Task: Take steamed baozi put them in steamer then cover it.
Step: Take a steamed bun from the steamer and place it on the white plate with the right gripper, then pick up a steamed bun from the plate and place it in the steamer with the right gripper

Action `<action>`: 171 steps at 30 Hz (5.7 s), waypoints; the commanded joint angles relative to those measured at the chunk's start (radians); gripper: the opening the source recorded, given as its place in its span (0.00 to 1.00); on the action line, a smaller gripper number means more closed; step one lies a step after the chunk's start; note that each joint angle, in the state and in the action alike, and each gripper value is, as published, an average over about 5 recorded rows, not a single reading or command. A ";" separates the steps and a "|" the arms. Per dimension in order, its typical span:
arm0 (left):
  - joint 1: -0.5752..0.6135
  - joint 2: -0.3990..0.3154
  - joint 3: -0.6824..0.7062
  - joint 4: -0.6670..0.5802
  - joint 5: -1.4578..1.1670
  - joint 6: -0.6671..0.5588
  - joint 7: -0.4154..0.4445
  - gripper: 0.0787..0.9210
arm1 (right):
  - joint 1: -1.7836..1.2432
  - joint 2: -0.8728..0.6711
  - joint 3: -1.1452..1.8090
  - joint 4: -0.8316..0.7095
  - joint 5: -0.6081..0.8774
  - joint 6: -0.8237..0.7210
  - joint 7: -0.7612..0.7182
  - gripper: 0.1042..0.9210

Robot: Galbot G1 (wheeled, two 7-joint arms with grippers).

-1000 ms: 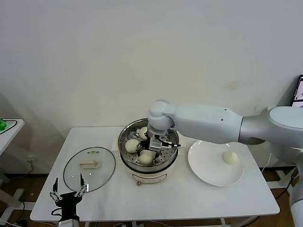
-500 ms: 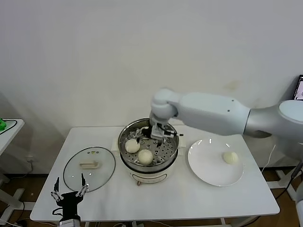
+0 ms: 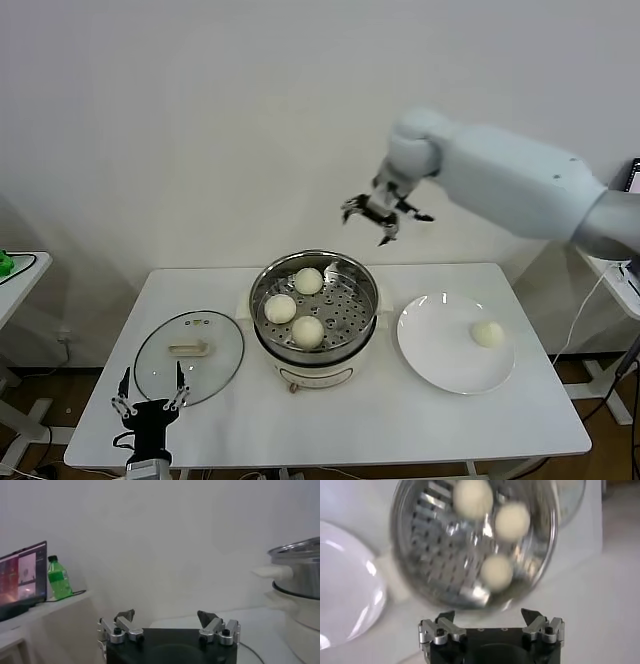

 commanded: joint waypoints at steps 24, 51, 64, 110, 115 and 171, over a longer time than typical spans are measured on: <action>-0.008 0.007 0.023 0.007 0.013 0.003 0.000 0.88 | -0.528 -0.385 0.256 -0.120 -0.097 -0.196 -0.007 0.88; -0.001 0.007 -0.010 0.021 -0.004 -0.003 0.001 0.88 | -0.599 -0.126 0.385 -0.413 -0.279 -0.121 0.026 0.88; -0.003 0.004 -0.007 0.023 -0.002 -0.003 0.000 0.88 | -0.620 -0.121 0.407 -0.427 -0.299 -0.117 0.019 0.84; -0.019 0.001 0.006 0.009 0.008 0.002 -0.005 0.88 | 0.177 0.189 -0.202 0.157 0.578 -0.403 0.154 0.46; -0.022 0.000 0.001 0.002 0.005 0.005 -0.006 0.88 | 0.178 0.251 -0.271 0.182 0.702 -0.459 0.218 0.47; -0.060 0.012 -0.006 0.045 -0.034 -0.005 0.000 0.88 | 0.032 0.250 -0.414 0.005 0.750 -0.566 0.220 0.48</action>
